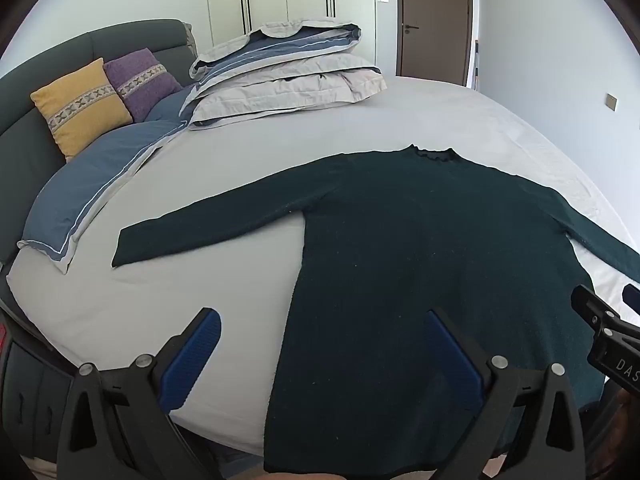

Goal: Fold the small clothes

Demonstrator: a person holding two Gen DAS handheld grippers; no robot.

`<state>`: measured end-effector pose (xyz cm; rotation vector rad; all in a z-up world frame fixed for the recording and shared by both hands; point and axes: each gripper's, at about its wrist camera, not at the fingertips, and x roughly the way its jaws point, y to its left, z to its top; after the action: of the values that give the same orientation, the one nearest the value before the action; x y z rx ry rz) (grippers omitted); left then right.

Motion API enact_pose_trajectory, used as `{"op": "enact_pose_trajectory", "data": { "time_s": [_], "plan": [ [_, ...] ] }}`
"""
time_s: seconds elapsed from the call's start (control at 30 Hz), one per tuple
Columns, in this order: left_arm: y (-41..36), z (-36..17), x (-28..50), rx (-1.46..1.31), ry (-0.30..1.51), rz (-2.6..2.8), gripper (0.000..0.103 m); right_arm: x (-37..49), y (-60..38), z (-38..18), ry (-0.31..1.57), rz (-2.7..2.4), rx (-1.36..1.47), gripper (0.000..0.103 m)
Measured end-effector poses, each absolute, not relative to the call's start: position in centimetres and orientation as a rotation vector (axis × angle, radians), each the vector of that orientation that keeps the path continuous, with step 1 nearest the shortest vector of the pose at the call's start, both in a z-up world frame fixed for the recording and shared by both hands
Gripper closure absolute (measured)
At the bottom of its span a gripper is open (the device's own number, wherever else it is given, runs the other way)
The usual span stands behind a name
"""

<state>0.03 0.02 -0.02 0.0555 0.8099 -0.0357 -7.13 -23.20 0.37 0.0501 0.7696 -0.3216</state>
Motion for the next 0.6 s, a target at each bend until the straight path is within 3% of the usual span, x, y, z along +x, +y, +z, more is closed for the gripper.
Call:
{"op": "enact_pose_trajectory", "data": {
  "time_s": [0.6],
  "plan": [
    [0.16,-0.17,-0.03,0.052,0.811,-0.039,0.0,-7.16,-23.17,0.92,0.775,-0.321,0.049,0.0]
  ]
}}
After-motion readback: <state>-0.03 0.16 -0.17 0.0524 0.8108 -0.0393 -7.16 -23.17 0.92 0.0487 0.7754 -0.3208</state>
